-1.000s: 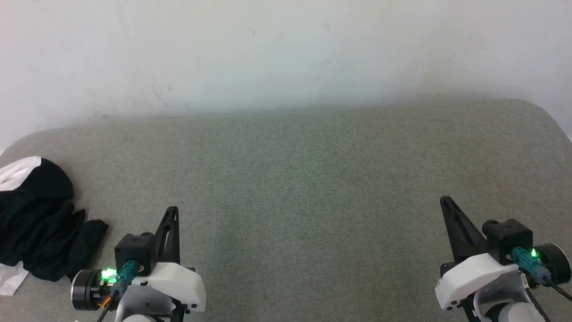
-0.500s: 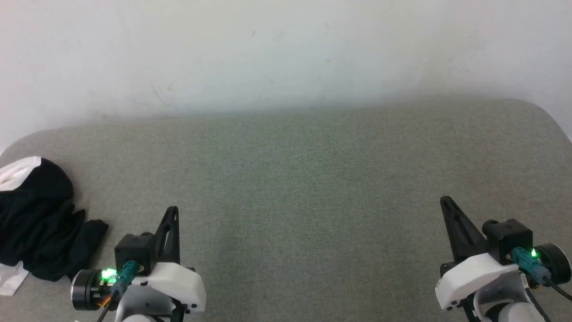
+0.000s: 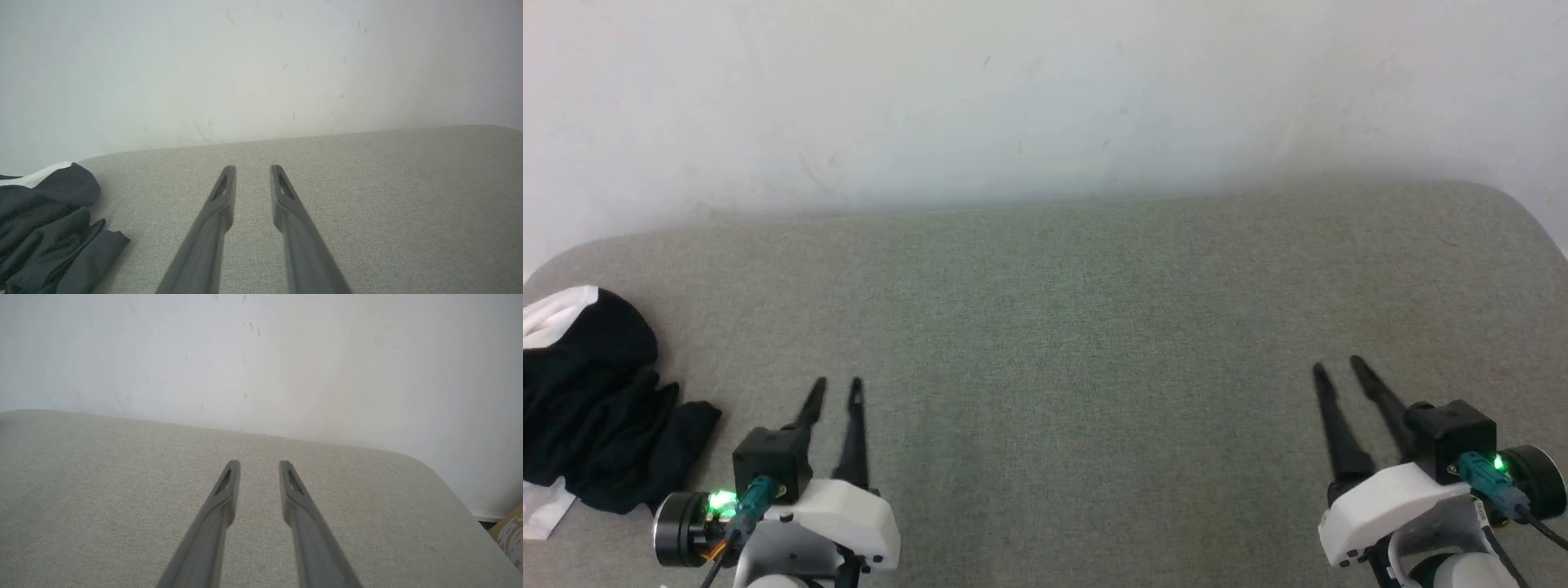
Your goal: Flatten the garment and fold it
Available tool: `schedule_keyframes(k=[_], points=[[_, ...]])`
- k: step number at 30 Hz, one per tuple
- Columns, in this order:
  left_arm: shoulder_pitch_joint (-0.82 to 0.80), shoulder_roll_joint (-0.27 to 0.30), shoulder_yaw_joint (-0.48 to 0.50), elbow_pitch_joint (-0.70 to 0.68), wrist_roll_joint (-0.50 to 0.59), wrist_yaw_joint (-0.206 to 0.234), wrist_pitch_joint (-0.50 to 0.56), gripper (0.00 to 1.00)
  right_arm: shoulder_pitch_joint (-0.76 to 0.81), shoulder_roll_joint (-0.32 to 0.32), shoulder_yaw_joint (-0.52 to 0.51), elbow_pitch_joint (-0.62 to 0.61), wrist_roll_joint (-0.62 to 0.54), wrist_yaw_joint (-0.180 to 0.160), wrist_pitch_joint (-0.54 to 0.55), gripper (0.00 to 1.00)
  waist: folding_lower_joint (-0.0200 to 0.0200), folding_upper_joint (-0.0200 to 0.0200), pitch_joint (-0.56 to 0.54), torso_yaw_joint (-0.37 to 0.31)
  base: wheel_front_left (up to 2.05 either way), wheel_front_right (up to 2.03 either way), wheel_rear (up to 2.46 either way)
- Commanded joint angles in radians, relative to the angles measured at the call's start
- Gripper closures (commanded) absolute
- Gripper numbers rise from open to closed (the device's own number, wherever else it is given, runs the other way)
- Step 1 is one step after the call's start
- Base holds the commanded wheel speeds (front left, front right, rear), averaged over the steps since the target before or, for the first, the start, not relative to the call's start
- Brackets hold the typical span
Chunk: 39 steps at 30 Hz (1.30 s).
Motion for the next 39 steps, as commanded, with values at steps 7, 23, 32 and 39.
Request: schedule_keyframes(k=[7, 23, 32, 39], points=[[0.007, 0.001, 0.001, -0.005, -0.003, -0.003, -0.008, 0.00, 0.004, 0.000, -0.009, 0.000, 0.008, 0.000, -0.008, 0.00, 0.0000, 0.0000, 0.000, 0.001, 0.00, 0.00, 0.00], [0.037, 0.003, 0.009, -0.027, -0.016, -0.011, -0.042, 0.00, 0.016, 0.001, -0.047, -0.004, 0.029, 0.000, -0.042, 0.00, 0.0000, 0.0000, 0.000, 0.005, 0.00, 0.00, 0.00], [0.052, 0.002, 0.016, -0.039, -0.028, -0.009, -0.061, 0.00, 0.025, 0.001, -0.066, -0.010, 0.036, 0.000, -0.061, 0.00, 0.0000, 0.0000, 0.000, 0.013, 0.00, 0.00, 0.00], [0.064, 0.002, 0.021, -0.048, -0.036, -0.007, -0.075, 0.00, 0.031, 0.001, -0.080, -0.013, 0.040, 0.000, -0.075, 0.00, 0.0000, 0.0000, 0.001, 0.027, 0.00, 0.00, 0.00]])
